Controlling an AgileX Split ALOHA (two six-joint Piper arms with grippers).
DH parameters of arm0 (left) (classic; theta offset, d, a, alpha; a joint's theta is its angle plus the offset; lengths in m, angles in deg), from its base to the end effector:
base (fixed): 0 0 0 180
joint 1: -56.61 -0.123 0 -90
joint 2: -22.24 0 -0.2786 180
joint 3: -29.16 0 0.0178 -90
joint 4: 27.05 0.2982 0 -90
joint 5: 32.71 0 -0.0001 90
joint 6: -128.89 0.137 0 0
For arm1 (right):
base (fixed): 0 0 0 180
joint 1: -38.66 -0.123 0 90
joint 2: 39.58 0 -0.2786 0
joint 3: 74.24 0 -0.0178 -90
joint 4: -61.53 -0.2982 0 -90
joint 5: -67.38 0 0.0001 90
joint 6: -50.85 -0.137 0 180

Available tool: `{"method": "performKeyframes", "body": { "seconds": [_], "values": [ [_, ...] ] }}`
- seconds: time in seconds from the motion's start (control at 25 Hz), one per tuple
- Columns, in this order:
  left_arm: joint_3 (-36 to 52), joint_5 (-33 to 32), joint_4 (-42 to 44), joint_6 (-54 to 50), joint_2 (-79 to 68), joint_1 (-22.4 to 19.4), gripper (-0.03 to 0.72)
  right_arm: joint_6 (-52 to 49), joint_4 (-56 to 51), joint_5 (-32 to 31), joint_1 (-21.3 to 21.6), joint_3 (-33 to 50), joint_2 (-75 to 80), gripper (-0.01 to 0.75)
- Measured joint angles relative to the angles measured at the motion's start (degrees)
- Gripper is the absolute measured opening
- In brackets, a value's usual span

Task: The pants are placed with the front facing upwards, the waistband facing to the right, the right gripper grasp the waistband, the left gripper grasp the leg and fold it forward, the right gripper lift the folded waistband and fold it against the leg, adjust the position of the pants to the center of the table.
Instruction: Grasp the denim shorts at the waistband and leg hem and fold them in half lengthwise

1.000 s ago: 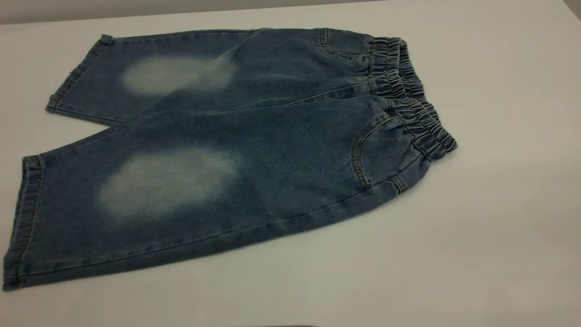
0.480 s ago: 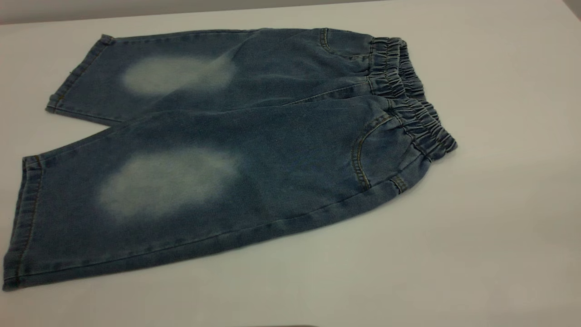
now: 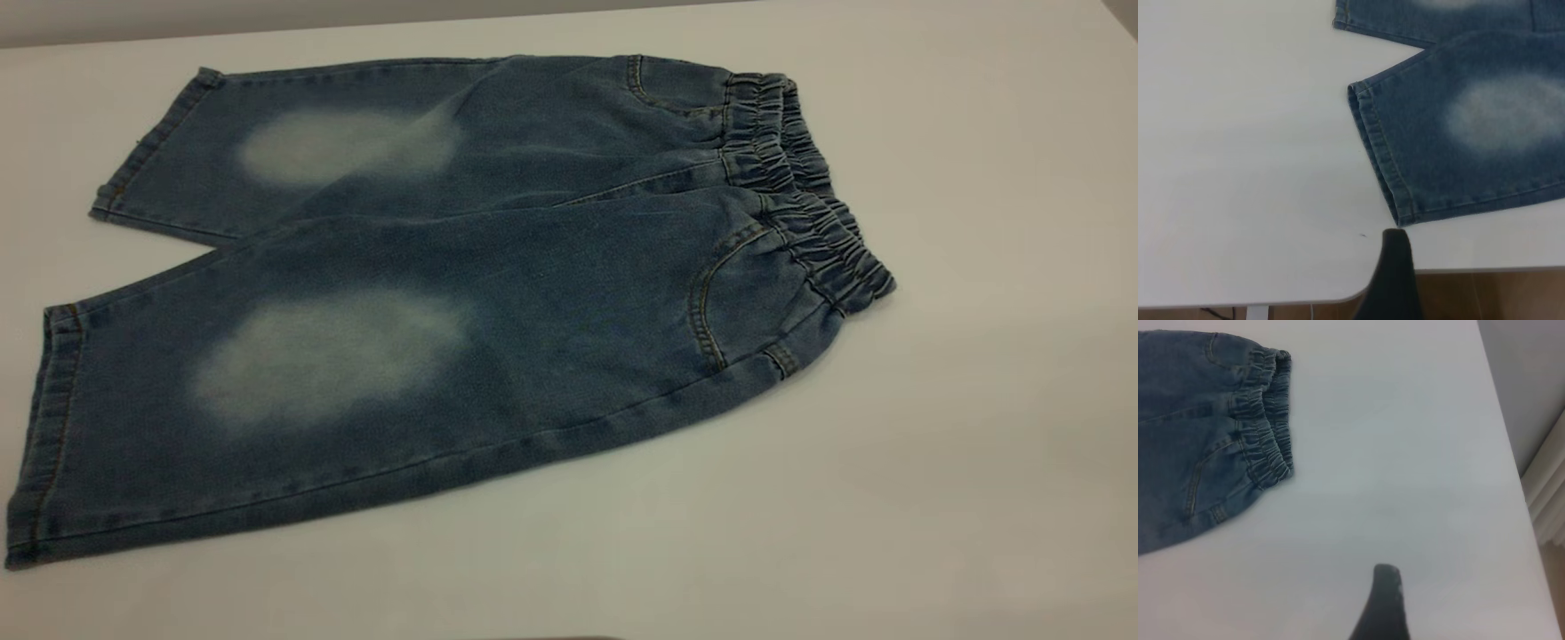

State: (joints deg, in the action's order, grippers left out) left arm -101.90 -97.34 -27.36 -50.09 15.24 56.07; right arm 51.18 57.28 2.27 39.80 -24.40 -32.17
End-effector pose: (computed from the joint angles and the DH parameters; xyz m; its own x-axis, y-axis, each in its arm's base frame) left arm 0.0785 0.0001 0.2689 -0.5086 0.0107 -0.8609 0.0027 0.9999 0.0108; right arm 0.0805 0.0076 0.2621 -0.5350 0.0361 -0.8441 -0.0233 0.9981 0.0575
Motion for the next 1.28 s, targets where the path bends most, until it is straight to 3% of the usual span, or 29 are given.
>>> {"method": "performKeyframes", "body": {
  "seconds": [1.28],
  "values": [
    [0.00,0.00,-1.26,0.08,0.00,0.00,0.586,0.00,-4.35,0.00,0.00,0.00,0.00,0.556]
  ]
}}
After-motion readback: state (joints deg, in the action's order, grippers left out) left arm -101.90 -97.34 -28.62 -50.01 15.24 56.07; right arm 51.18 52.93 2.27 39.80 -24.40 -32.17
